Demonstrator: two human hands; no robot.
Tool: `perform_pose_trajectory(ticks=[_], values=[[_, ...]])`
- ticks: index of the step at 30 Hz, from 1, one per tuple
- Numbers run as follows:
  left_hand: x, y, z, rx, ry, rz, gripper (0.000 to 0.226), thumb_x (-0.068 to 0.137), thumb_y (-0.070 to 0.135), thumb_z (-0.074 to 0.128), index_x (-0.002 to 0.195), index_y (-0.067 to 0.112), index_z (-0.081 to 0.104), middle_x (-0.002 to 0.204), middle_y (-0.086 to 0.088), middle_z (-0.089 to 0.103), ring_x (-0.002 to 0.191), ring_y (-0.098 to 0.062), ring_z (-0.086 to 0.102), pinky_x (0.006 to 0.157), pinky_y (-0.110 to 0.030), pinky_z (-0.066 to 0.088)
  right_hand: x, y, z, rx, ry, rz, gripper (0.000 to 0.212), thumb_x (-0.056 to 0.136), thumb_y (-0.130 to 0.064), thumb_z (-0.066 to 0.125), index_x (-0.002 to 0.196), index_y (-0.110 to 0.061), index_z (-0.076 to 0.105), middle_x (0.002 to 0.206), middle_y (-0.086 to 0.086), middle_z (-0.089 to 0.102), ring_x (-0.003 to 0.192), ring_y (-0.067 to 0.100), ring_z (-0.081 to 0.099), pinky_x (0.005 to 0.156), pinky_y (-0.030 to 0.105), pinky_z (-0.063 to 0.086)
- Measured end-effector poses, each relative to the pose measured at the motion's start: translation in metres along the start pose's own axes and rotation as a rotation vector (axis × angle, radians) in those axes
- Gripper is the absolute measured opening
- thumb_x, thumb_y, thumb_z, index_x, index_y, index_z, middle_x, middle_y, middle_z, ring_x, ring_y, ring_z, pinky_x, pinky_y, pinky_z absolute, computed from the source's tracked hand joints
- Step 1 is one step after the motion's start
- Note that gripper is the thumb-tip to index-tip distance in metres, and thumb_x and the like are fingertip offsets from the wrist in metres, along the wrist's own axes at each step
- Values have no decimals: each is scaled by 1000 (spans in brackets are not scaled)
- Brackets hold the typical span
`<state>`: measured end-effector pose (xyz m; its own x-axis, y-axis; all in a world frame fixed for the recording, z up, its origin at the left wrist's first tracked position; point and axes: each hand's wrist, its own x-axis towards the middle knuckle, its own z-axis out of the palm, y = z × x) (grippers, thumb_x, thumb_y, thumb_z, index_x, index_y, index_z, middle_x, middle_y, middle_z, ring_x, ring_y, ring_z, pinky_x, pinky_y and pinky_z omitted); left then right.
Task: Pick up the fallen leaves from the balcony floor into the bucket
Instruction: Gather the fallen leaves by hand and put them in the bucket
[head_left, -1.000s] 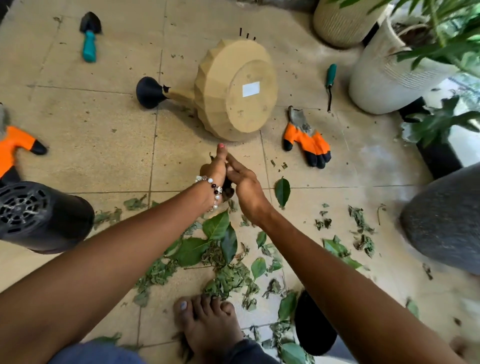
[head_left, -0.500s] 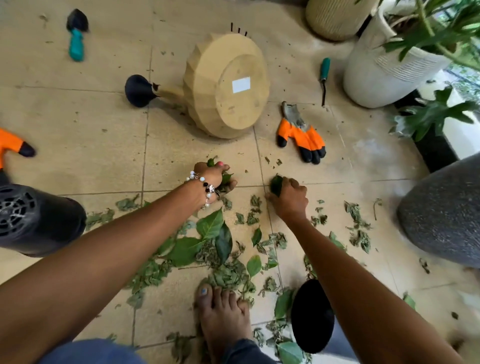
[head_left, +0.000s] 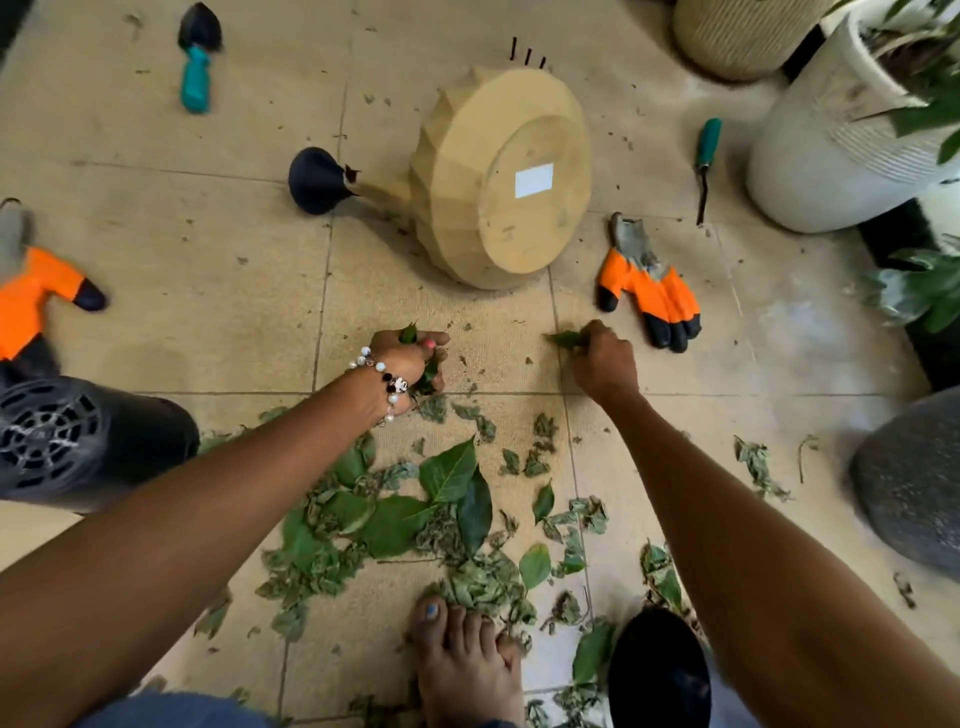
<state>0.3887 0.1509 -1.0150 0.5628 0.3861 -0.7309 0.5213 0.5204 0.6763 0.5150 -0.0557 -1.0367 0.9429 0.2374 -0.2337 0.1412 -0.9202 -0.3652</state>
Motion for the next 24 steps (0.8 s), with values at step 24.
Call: perform_pose_trajectory(ticks=[24], values=[[-29,-18,-24,-139,28,-39,33,87,33,68,90,1,62,88,-16,66,58,-24,63,40,-23,46,-84,-94,28,895,-189,-114,18,76,10,72,91,1,71,86,10,72,74,19,69,67,30,58]])
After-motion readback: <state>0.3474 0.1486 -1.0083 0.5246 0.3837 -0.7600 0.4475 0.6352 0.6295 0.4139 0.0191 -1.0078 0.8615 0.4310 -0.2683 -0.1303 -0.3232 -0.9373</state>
